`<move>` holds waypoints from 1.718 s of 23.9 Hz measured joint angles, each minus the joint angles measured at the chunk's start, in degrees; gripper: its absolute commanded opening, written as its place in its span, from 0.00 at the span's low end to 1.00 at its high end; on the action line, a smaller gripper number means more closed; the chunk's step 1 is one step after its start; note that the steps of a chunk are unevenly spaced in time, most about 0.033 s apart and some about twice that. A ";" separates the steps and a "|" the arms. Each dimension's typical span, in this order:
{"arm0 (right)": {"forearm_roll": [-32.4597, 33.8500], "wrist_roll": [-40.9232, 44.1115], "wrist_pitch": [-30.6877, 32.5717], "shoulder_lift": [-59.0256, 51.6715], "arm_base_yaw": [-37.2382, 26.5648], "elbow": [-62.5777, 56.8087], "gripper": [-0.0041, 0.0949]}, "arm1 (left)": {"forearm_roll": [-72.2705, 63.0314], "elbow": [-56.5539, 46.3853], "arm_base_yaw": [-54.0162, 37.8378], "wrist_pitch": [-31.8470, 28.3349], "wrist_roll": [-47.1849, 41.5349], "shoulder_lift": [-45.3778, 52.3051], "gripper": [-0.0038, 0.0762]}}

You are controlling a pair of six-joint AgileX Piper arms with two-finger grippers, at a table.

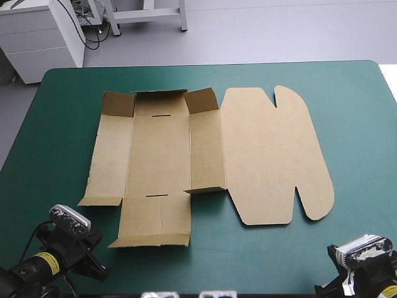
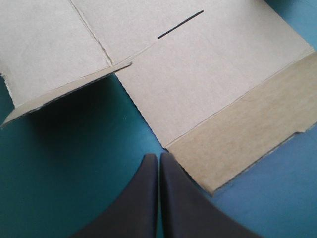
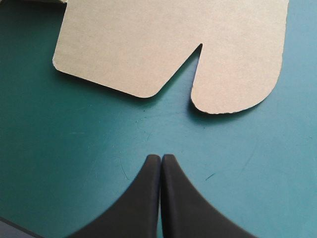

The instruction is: Fold the box

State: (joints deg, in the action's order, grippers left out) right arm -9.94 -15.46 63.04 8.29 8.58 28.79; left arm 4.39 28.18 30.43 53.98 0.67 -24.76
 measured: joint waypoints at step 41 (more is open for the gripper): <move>0.00 0.00 -2.16 0.00 0.00 -0.29 0.03 | 9.53 36.39 0.00 4.79 -0.29 -28.60 0.07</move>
State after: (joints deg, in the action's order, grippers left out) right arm -9.94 -15.46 60.87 8.29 8.58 28.51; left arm 13.92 64.57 30.43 58.77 0.38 -53.36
